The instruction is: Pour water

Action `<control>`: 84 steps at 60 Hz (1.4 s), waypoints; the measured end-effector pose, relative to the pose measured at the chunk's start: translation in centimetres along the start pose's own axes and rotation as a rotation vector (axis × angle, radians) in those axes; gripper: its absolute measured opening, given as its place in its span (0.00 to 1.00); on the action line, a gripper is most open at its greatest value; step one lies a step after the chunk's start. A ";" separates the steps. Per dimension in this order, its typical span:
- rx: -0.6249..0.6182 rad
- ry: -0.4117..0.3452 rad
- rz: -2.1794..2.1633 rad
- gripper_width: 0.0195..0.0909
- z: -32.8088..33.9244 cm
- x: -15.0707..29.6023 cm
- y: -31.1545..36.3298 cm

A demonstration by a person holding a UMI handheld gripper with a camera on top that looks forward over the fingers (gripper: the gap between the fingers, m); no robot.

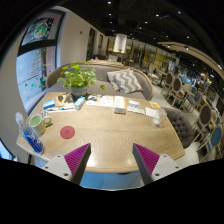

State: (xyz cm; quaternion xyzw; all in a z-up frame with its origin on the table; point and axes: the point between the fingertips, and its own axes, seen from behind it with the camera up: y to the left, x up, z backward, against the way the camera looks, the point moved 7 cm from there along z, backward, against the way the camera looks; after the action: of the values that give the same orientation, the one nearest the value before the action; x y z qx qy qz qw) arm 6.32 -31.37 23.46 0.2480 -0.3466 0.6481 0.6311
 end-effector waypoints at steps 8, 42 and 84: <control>-0.016 0.008 -0.012 0.93 0.5 -1.2 1.9; 0.230 -0.081 -0.049 0.93 2.4 -7.5 31.4; 0.176 -0.246 -0.073 0.12 -7.9 -2.8 38.5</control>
State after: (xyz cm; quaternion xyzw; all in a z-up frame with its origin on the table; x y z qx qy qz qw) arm -30.66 -25.70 11.08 0.3923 -0.3542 0.6173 0.5827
